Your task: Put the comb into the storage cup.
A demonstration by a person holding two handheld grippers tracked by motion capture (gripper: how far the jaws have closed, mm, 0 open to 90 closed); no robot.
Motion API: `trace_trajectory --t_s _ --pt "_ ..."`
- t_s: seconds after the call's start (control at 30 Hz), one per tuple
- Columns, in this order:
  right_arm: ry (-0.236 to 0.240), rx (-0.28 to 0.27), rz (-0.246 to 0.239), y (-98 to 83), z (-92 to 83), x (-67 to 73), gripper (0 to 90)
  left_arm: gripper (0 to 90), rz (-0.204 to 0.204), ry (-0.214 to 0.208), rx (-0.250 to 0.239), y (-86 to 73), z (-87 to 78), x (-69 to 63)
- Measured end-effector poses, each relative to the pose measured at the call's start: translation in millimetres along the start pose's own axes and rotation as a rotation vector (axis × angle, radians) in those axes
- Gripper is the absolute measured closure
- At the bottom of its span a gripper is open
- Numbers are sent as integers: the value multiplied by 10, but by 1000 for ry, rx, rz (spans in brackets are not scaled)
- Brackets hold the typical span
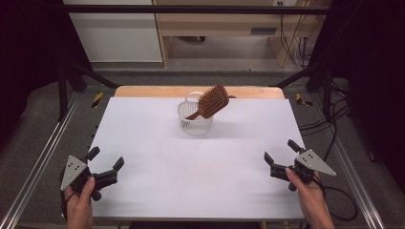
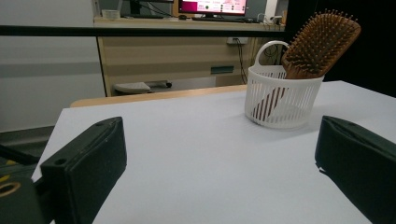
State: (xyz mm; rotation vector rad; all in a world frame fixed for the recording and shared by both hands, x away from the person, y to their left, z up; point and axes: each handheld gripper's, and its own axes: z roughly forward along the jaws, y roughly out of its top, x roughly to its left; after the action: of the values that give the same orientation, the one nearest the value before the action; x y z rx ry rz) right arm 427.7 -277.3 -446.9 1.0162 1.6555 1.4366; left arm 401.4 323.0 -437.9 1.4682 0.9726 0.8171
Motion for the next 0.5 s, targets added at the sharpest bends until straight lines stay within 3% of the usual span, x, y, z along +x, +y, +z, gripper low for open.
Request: trace_trajectory --t_s 0.33,0.5 --pt "110 56 -13 -95 134 215 24 23 1 -5 -1 -1 -22 -18" --pt "131 62 -3 -97 175 283 23 23 0 -3 -2 -1 -15 -23"
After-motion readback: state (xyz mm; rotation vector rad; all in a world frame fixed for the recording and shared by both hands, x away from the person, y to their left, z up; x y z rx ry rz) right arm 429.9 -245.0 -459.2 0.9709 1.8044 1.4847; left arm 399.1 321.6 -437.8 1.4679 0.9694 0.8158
